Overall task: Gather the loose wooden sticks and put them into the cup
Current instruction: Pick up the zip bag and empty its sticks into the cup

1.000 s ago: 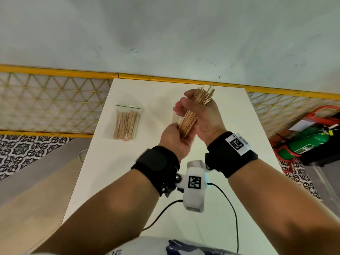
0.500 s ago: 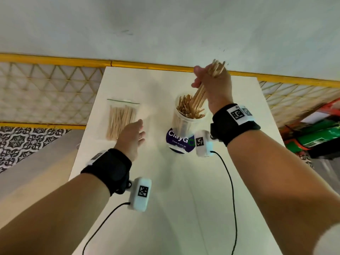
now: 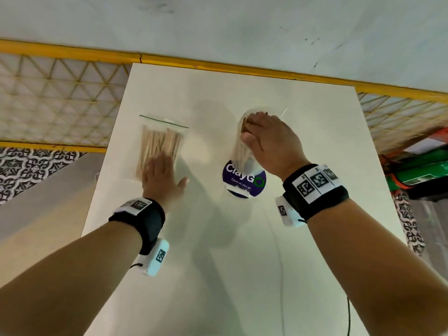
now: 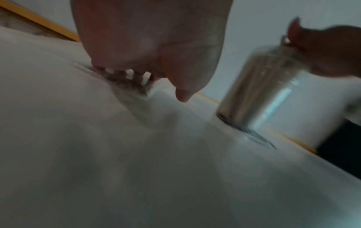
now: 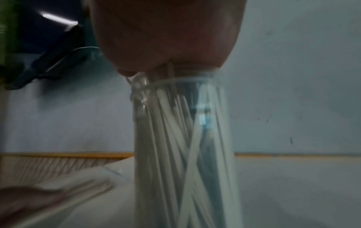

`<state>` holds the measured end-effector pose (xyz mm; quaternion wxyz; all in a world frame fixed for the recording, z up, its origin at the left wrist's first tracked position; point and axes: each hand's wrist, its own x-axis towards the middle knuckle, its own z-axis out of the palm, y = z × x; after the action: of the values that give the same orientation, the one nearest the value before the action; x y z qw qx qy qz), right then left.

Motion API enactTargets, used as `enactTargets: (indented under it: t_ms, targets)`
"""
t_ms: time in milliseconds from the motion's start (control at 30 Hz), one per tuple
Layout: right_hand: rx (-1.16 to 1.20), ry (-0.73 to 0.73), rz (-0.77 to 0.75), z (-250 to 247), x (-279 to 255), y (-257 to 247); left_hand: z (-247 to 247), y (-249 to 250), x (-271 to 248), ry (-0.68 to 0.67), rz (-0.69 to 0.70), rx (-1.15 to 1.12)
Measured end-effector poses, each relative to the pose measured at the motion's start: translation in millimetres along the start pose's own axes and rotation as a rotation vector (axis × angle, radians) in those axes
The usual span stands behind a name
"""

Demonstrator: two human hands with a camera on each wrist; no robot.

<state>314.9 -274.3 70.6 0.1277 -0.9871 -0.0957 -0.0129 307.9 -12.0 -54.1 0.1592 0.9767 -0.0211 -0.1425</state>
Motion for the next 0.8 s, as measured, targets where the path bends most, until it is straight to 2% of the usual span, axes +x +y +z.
enactTargets:
  t_ms: [67, 100, 133, 200, 233, 300, 400, 467, 533, 667, 800]
  targets:
    - [0.027, 0.055, 0.036, -3, 4, -1, 10, -1, -27, -0.029, 0.136, 0.032]
    - [0.046, 0.109, 0.037, -4, 6, -2, 12, -3, -42, -0.046, 0.269, 0.032]
    - [0.04, 0.102, 0.029, -2, 7, -3, 16, -7, -55, -0.035, 0.437, 0.039]
    - [-0.058, -0.045, 0.002, 3, 5, -5, 17, -19, -73, -0.01, 0.719, 0.056]
    - [-0.098, -0.083, -0.008, 4, 2, -6, 14, -25, -76, 0.017, 0.781, 0.063]
    - [-0.083, 0.026, -0.012, 1, -7, -9, 8, -28, -74, 0.072, 0.739, 0.044]
    - [0.076, 0.439, -0.024, -8, -28, -14, 2, -8, -72, 0.097, 0.593, -0.008]
    - [0.181, 0.586, -0.044, -6, -47, -20, 3, 19, -76, 0.068, 0.571, 0.018]
    - [0.252, 0.552, -0.034, 5, -67, -24, 10, 48, -81, 0.0, 0.492, 0.092]
    - [0.344, 0.316, 0.091, 37, -112, -19, 27, 82, -88, -0.08, 0.29, 0.235]
    - [0.459, 0.116, 0.283, 55, -149, -18, 29, 97, -95, -0.113, 0.283, 0.366]
